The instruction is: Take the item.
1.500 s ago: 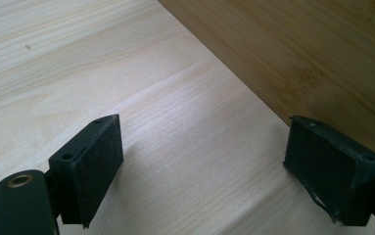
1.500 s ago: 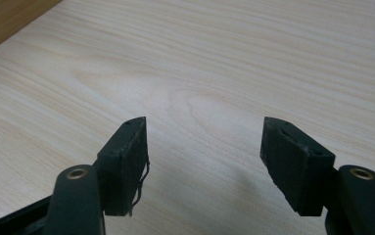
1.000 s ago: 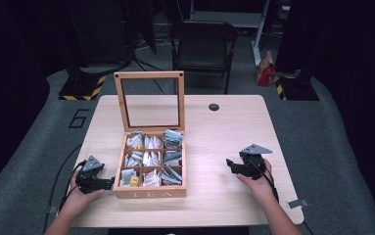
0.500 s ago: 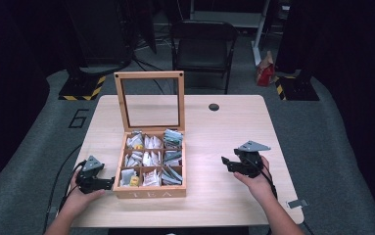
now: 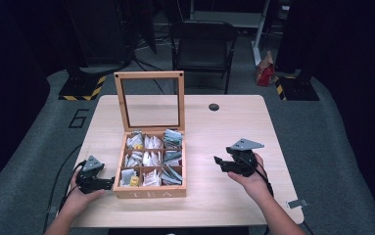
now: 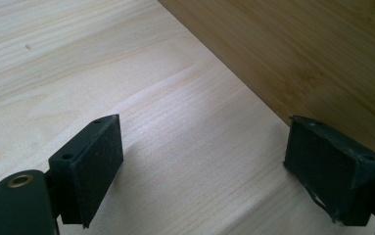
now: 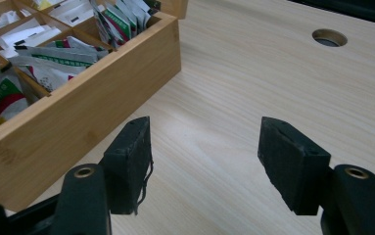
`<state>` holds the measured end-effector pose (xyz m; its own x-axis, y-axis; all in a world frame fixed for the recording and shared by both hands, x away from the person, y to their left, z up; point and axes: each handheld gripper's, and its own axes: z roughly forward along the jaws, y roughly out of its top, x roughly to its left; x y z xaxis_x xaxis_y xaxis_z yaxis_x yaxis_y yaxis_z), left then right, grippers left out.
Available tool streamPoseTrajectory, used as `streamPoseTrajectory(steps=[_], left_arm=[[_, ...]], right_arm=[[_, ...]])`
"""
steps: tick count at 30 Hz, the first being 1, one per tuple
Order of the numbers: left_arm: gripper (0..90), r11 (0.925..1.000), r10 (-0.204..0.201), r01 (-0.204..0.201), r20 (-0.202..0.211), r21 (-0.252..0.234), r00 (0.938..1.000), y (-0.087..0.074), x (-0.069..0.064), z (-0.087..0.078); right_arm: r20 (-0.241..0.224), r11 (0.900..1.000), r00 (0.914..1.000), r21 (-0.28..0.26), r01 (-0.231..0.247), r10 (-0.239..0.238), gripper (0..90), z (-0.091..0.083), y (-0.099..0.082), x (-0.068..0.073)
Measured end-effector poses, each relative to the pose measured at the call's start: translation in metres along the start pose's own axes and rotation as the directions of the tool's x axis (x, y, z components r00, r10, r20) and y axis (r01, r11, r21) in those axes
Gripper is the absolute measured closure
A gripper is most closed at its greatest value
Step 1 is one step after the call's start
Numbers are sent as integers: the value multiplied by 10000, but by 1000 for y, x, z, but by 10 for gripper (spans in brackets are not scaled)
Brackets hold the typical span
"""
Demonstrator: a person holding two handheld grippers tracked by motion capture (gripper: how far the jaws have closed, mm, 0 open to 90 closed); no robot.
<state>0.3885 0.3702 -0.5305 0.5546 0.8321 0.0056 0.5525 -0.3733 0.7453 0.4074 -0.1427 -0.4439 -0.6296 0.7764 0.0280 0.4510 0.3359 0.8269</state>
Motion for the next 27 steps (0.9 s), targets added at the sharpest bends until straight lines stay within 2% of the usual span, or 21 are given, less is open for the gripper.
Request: streamPoseTrajectory(steps=[5,10,27], left_arm=[[139,10000,-8,8,-9,-26,10000,0,0,0],[139,10000,-12,12,-8,-23,10000,0,0,0],[139,10000,-12,12,-6,-23,10000,0,0,0]], right_arm=[[-213,10000,9997,-44,81,-82,366,0,6,7],[-514,9992,9979,-83,386,-390,364,1,14,17],[-1351,9978,9888,-283,605,-638,396,5,30,42]])
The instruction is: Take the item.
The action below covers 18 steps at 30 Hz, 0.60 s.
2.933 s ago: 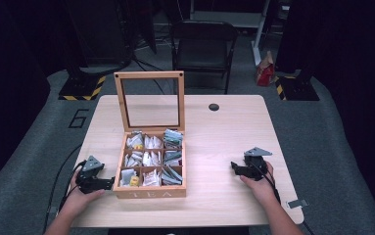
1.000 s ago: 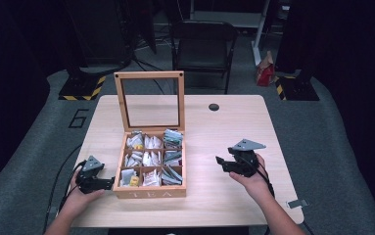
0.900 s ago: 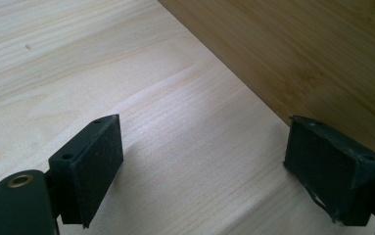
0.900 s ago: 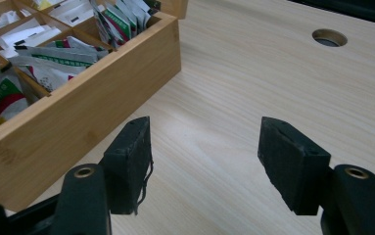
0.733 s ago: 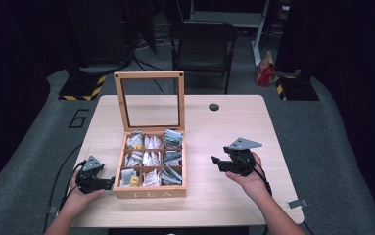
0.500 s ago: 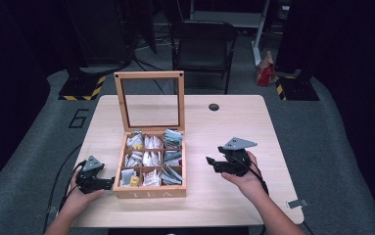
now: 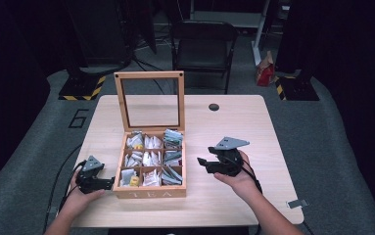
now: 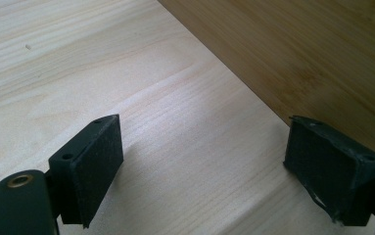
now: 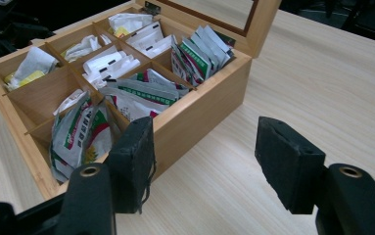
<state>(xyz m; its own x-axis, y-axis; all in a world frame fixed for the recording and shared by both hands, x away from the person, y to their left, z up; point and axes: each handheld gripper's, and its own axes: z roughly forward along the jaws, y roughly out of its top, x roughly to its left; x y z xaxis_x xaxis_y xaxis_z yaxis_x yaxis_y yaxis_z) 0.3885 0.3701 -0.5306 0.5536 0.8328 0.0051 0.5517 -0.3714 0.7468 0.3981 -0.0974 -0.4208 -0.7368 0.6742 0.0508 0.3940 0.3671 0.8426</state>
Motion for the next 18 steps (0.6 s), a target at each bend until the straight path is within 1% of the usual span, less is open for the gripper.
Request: streamPoseTrajectory(steps=[5,6,7,12,15,18], left_arm=[[138,10000,15,-15,12,51,10000,0,0,0],[139,10000,15,-15,12,51,10000,0,0,0],[139,10000,9,-9,-3,2,10000,0,0,0],[139,10000,-3,3,0,-1,10000,0,0,0],[139,10000,-5,5,-2,-3,10000,0,0,0],[138,10000,-1,1,12,40,10000,0,0,0]], right_arm=[[-237,10000,9997,-26,90,-91,403,4,3,6],[-272,10000,9996,-18,28,-29,405,5,4,7],[-314,9999,9994,-43,145,-147,406,6,4,8],[-454,9998,9988,-35,201,-203,416,10,6,14],[-563,9995,9980,-33,298,-300,446,13,6,16],[-671,9997,9974,6,261,-260,471,16,6,18]])
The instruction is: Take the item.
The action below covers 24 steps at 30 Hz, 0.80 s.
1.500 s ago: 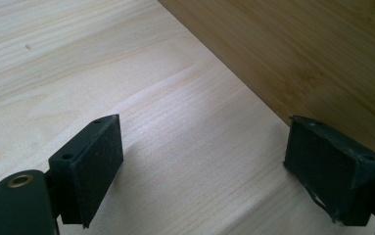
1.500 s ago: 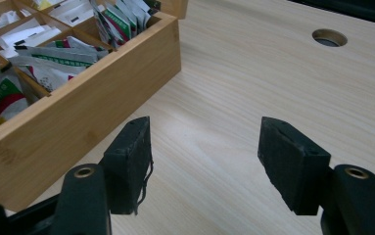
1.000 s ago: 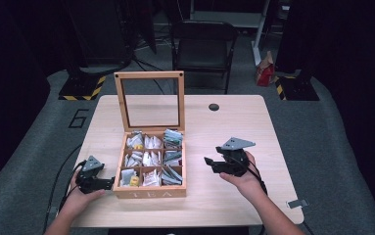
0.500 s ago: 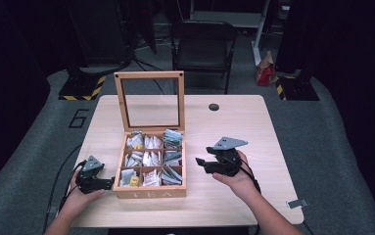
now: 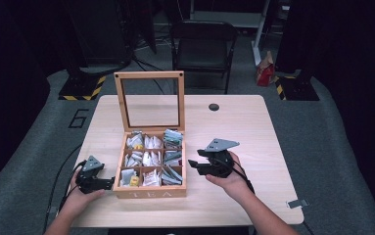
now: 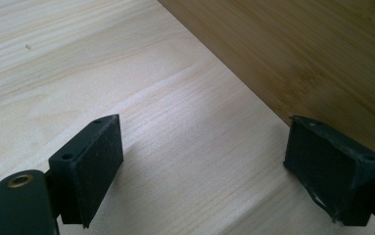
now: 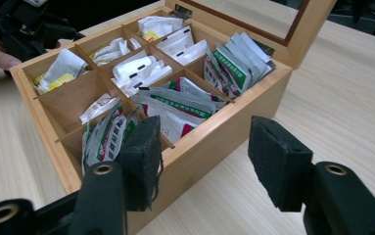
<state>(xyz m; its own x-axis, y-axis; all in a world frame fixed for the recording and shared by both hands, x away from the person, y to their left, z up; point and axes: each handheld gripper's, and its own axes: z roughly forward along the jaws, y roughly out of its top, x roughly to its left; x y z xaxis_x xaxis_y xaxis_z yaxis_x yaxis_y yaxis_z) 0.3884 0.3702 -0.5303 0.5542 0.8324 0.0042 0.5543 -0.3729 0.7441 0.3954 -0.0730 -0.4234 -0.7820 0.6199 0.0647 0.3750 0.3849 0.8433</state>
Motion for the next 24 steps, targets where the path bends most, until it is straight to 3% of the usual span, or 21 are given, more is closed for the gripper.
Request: streamPoseTrajectory(steps=[24], left_arm=[[139,10000,-4,4,-13,-43,10000,0,0,0]], right_arm=[[-936,9985,9952,431,328,-287,545,29,-5,26]])
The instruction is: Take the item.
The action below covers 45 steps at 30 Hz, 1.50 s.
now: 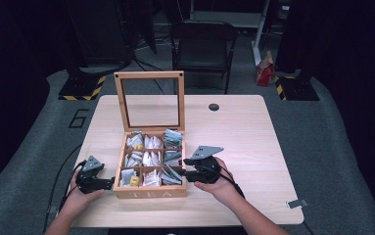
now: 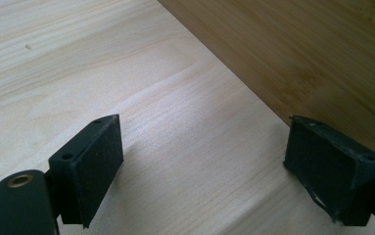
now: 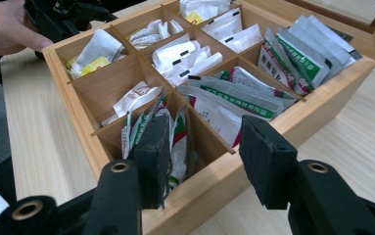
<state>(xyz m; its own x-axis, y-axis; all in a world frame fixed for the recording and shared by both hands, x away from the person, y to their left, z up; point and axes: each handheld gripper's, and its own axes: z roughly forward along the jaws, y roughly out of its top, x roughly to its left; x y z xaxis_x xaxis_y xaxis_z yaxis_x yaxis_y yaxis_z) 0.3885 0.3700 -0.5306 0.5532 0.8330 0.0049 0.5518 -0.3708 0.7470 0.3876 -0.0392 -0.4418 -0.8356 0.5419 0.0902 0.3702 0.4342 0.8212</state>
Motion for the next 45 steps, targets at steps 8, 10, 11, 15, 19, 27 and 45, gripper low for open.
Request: streamPoseTrajectory(steps=[8,10,11,15,19,27,45], left_arm=[[138,10000,0,0,1,-2,10000,0,0,0],[139,10000,0,0,0,-1,10000,0,0,0],[139,10000,0,0,0,-2,10000,0,0,0],[139,10000,11,-11,13,49,10000,0,0,0],[139,10000,1,-1,7,14,10000,0,0,0],[139,10000,18,-19,28,74,10000,0,0,-1],[139,10000,18,-18,31,75,10000,0,0,-1]], right_arm=[[-41,9999,9999,-35,110,-110,591,6,0,3],[-83,9999,10000,-103,42,-42,600,6,0,4],[-137,9999,9999,-114,-1,-1,607,7,0,4],[-196,9999,9998,-108,-11,9,622,9,0,6],[-231,9999,9997,-67,102,-104,644,13,0,8],[-300,9999,9995,153,-1,6,690,19,-2,9],[-402,9983,9992,576,40,-16,774,30,-5,10]])
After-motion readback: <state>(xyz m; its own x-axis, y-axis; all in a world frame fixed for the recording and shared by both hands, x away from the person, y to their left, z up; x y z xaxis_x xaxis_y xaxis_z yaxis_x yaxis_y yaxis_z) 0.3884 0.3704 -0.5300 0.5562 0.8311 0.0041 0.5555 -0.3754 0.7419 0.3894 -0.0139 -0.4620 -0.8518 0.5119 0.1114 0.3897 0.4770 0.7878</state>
